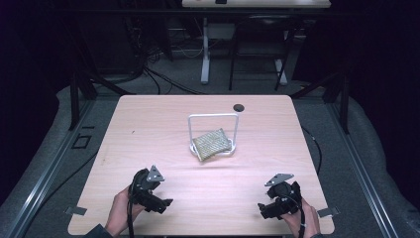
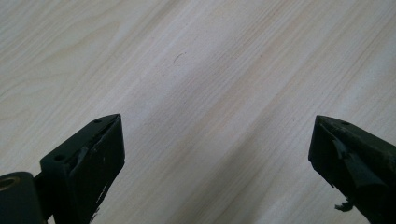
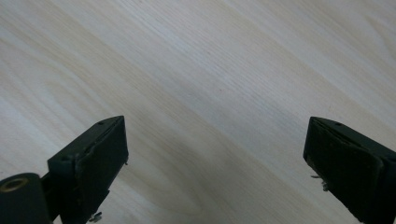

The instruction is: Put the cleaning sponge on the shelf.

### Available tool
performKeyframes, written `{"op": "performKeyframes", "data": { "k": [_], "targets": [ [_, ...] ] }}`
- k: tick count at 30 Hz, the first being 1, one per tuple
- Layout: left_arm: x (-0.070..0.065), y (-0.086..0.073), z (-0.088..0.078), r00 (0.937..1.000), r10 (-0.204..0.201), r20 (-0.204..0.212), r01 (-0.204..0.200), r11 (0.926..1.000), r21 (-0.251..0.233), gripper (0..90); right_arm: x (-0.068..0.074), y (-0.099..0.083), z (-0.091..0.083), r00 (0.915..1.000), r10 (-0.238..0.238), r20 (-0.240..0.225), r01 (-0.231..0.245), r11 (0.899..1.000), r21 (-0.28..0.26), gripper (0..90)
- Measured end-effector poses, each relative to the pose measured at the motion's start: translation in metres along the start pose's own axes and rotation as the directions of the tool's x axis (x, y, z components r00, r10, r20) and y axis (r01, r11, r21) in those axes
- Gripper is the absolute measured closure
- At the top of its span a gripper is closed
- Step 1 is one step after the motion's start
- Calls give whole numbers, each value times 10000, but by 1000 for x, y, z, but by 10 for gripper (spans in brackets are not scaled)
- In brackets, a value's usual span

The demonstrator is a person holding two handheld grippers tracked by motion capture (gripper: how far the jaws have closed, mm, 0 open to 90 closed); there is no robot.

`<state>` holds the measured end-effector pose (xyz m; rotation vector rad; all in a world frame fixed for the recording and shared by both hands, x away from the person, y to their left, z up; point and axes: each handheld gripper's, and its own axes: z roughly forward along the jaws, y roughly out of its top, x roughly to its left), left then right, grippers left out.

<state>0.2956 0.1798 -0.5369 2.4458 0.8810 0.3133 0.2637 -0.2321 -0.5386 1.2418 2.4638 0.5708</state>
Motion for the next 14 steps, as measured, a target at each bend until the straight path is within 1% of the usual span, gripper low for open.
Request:
{"op": "performKeyframes", "data": {
  "k": [2, 4, 7, 9, 12, 14],
  "targets": [
    [0, 0, 0, 10000, -25, 22, 25, 10000, 6, 37, -3, 0, 2, 9998, 190, 35, -190, 9998, -82, 60],
    [0, -1, 0, 10000, -57, 53, 57, 10000, 4, 35, -6, 0, 3, 9996, 269, 37, -268, 9996, -81, 62],
    [1, -1, 0, 10000, -82, 39, 82, 10000, -21, 31, -6, 0, 3, 9997, 232, 74, -232, 9997, -42, 65],
    [1, -2, 0, 10000, -92, 23, 92, 10000, 7, 30, -6, 1, 3, 9999, 113, 92, -114, 9999, 13, 67],
    [1, -4, -1, 9999, -152, -4, 152, 9999, 27, 30, -5, 3, 4, 9999, 22, 132, -21, 10000, -46, 72],
    [2, -5, -1, 9997, -220, -49, 221, 9997, 70, 31, -5, 4, 5, 9999, -36, 106, 35, 10000, 47, 77]
  ]
}}
